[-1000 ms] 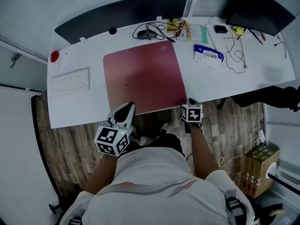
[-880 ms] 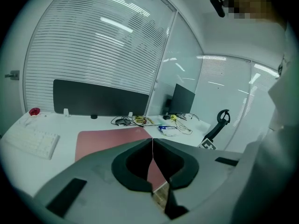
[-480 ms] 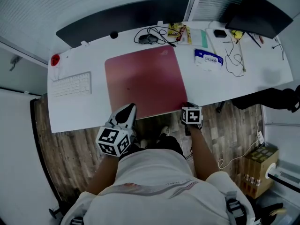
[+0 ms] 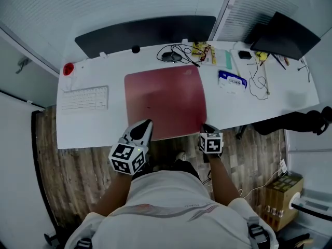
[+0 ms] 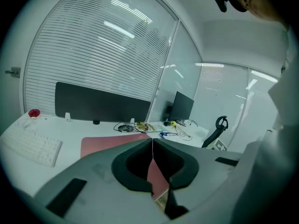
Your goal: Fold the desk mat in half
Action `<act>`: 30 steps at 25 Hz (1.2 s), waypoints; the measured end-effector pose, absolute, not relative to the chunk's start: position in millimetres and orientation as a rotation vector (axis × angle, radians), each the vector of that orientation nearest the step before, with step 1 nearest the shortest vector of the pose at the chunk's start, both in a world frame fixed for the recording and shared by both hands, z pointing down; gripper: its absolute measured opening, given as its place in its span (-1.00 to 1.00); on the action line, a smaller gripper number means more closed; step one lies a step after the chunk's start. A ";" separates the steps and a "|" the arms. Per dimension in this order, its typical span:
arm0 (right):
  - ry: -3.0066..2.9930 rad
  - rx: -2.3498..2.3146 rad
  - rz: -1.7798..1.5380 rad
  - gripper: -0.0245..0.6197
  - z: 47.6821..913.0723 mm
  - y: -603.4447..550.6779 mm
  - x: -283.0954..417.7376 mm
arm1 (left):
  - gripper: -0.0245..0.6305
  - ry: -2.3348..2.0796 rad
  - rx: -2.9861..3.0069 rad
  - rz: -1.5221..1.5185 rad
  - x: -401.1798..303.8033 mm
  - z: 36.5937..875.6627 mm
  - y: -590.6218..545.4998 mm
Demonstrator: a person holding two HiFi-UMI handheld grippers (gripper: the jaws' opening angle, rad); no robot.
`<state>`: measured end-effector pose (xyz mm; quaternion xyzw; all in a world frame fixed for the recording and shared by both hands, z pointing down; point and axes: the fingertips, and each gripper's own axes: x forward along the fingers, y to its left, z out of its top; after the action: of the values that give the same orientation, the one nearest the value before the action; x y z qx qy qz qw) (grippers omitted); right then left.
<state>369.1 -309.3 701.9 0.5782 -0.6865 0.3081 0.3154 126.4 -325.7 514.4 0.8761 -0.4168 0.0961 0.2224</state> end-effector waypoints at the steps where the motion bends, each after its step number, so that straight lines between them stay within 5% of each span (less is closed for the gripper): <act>1: -1.845 1.515 0.796 -0.68 691.3 -310.9 359.2 | -0.88 -1.160 2.424 0.256 121.6 511.7 -326.1; 15: -2.197 1.204 0.611 -0.68 622.7 -323.2 167.9 | -0.88 -1.374 2.363 0.146 -2.2 490.1 -314.8; 30: -2.037 0.818 0.532 -0.65 733.6 -276.4 21.7 | -0.88 -1.450 2.264 0.064 -113.5 488.2 -281.0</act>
<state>21.7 -276.4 733.6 0.3274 -0.8154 0.2128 0.4274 -113.5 -281.0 488.2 0.8203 -0.5256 0.0234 0.2242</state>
